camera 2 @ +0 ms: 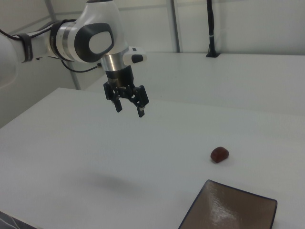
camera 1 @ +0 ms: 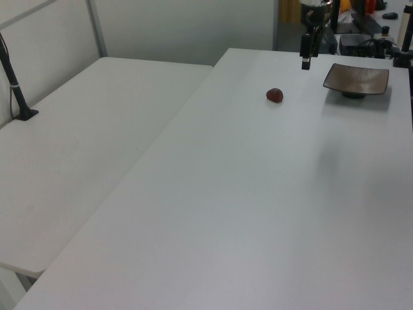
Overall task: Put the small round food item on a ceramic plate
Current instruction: 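Move the open gripper over the small dark red food item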
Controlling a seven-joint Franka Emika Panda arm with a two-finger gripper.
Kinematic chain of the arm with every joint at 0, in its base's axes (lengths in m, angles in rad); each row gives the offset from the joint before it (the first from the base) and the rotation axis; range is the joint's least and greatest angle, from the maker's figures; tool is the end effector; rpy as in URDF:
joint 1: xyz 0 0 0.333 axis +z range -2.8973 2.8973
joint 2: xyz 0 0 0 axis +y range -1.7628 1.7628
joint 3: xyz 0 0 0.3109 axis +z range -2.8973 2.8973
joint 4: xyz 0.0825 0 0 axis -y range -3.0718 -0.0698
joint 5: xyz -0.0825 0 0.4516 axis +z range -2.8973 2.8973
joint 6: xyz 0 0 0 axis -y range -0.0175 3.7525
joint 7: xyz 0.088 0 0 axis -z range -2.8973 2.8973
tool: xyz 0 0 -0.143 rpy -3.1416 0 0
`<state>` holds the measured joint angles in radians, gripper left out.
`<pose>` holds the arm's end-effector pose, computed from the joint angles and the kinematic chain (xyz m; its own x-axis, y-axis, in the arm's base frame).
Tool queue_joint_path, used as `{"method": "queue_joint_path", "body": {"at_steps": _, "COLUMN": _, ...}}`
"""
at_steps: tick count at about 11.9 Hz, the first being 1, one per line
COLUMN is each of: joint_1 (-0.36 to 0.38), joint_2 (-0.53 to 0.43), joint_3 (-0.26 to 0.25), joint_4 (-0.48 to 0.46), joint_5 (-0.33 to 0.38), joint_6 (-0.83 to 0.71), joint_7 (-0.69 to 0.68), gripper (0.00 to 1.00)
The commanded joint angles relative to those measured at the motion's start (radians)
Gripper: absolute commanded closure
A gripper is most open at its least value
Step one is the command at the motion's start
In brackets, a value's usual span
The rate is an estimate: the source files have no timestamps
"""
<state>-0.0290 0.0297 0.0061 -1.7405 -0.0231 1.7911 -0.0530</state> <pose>0.6414 -0.0175 0.4916 0.9992 0.0351 0.0196 0.0347 -0.9991 0.0235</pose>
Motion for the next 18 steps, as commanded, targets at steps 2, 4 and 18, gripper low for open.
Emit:
{"method": "queue_joint_path", "body": {"at_steps": 2, "joint_1": -0.015, "joint_2": 0.006, "joint_3": 0.008, "joint_4": -0.001, "joint_5": -0.027, "joint_6": 0.066, "joint_7": 0.008, "gripper": 0.00}}
{"method": "queue_joint_path", "body": {"at_steps": 4, "joint_1": -0.022, "joint_2": 0.015, "joint_3": 0.008, "joint_4": -0.001, "joint_5": -0.027, "joint_6": 0.103, "joint_7": 0.010, "gripper": 0.00}}
{"method": "queue_joint_path", "body": {"at_steps": 18, "joint_1": -0.175, "joint_2": 0.265, "joint_3": 0.003, "joint_4": 0.048, "joint_5": -0.155, "joint_6": 0.534, "joint_7": 0.306, "gripper": 0.00}}
